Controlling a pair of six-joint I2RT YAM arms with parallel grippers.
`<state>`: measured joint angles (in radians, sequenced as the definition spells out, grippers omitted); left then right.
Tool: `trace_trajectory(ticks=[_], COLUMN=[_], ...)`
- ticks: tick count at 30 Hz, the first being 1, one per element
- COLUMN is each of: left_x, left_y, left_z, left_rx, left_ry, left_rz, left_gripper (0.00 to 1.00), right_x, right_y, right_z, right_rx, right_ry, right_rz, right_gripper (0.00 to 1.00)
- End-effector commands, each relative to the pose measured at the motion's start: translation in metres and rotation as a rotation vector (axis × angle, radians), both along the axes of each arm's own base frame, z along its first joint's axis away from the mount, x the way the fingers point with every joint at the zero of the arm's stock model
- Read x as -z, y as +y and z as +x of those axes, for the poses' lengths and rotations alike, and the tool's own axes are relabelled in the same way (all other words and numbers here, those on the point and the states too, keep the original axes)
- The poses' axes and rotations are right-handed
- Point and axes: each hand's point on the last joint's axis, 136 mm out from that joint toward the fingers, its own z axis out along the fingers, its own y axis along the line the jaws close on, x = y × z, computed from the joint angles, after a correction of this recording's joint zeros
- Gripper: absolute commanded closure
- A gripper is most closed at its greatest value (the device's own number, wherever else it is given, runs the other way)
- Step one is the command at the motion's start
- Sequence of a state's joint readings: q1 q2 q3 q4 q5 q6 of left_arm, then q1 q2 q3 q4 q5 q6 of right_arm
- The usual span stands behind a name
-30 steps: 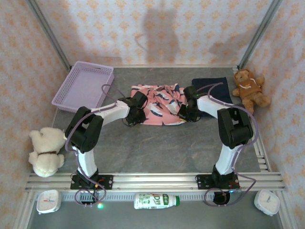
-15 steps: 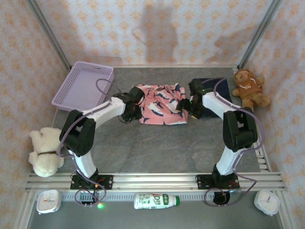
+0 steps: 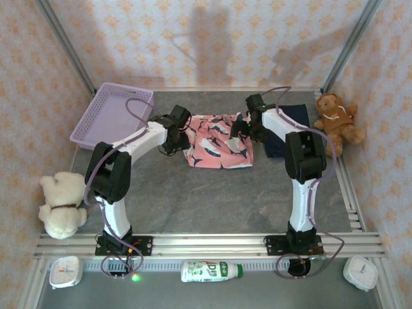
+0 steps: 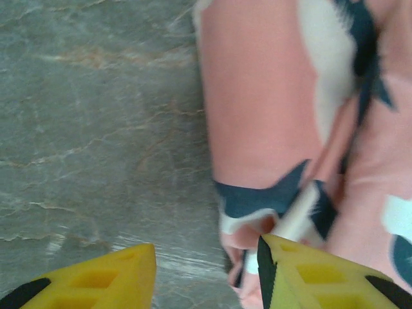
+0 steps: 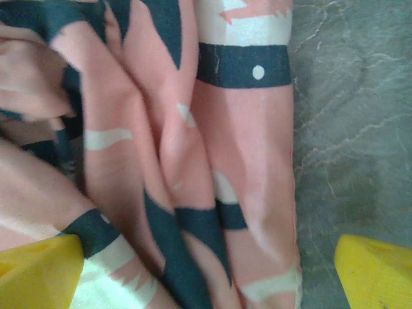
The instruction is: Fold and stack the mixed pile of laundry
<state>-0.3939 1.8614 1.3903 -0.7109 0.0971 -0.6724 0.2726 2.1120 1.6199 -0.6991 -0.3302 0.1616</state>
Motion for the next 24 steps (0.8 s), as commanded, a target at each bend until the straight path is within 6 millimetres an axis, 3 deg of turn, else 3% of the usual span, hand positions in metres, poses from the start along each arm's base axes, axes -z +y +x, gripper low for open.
trace_trajectory(ticks=[1,5,7,9,11,14,18,24], left_x=[-0.006,-0.006,-0.006,-0.006,-0.006,-0.006,-0.009,-0.007], left_y=[0.021,0.036,0.040,0.043,0.044,0.045,0.047,0.050], left_z=[-0.011,-0.018,-0.020,-0.021,-0.021,-0.020,-0.019,-0.019], left_rx=[-0.034,-0.061,-0.070,-0.078,-0.082,-0.091,-0.102,-0.116], left_ry=[0.009,0.016,0.013,0.010,0.006,-0.003,-0.016,-0.013], left_rz=[0.007,0.011,0.012,0.008,0.006,0.001,-0.002,0.001], left_gripper=[0.54,0.54,0.54,0.54,0.54,0.54,0.54,0.54], right_x=[0.012,0.036,0.045,0.053,0.060,0.062,0.042,-0.023], right_y=[0.008,0.015,0.014,0.013,0.008,0.003,-0.005,-0.041], right_z=[-0.005,-0.016,-0.021,-0.027,-0.033,-0.036,-0.027,-0.005], right_rx=[-0.060,-0.071,-0.069,-0.063,-0.052,-0.052,-0.082,-0.111], right_ry=[0.026,0.079,0.105,0.132,0.153,0.166,0.134,0.031], right_rz=[-0.084,-0.159,-0.196,-0.224,-0.259,-0.285,-0.350,-0.529], right_gripper=[0.01,0.06,0.17,0.34,0.58,0.78,1.00,1.00])
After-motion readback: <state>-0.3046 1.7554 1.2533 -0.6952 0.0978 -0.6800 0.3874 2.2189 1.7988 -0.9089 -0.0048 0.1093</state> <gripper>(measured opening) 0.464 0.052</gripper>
